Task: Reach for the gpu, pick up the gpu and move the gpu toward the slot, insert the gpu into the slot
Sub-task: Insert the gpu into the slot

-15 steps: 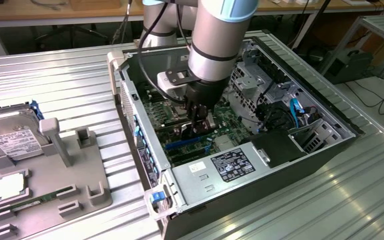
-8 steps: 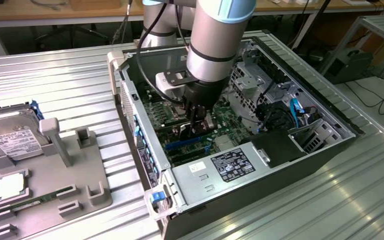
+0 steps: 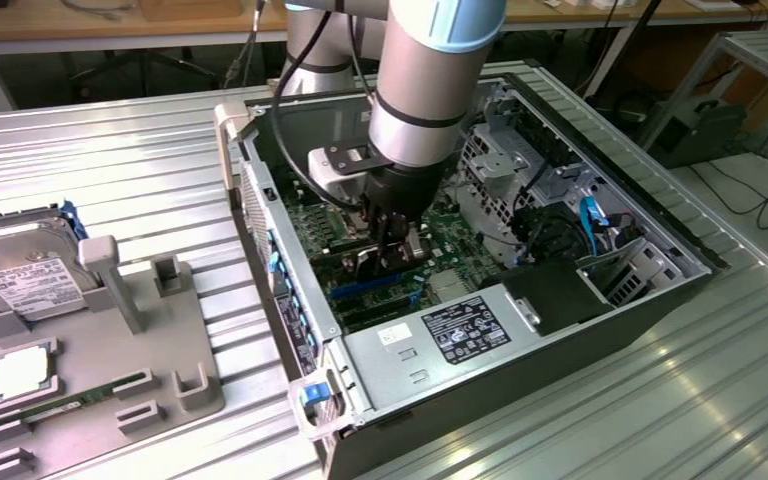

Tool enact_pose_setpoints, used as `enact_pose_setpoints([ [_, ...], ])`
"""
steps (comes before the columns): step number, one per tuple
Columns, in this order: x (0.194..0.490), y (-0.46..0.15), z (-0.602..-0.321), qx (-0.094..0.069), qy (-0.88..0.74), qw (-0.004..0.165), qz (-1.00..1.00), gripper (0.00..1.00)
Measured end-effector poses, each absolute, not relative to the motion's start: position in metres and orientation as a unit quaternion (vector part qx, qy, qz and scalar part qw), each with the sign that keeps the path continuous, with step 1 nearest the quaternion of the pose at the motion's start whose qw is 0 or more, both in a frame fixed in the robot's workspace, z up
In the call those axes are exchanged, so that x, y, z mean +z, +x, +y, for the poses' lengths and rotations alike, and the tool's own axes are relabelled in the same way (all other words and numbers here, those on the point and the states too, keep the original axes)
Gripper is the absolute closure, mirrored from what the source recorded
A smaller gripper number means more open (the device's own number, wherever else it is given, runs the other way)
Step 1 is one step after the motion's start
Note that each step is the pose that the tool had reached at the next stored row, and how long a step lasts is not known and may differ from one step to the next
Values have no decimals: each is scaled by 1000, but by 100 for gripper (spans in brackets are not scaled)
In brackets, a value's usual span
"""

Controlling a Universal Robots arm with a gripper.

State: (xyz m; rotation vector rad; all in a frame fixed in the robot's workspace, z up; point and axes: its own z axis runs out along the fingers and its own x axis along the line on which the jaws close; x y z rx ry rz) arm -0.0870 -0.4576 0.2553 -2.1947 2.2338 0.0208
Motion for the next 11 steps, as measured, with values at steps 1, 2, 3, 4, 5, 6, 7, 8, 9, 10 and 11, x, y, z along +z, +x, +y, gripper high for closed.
enact_pose_setpoints([
  [1,255,-87,-458,7,-701,5,713,73],
  [2,255,-87,-458,7,-701,5,713,73],
  [3,255,-88,-458,7,-701,5,713,73],
  [4,255,-88,-458,7,-701,5,713,73],
  [5,254,-88,-458,7,-701,5,713,73],
  [6,254,-88,-458,7,-701,4,713,73],
  [7,255,-88,-458,8,-701,4,713,73],
  [8,254,-88,-458,8,-701,4,713,73],
  [9,254,-88,-458,8,-701,4,713,73],
  [10,254,-88,-458,8,-701,3,713,73],
  [11,254,-88,-458,9,-701,3,713,73],
])
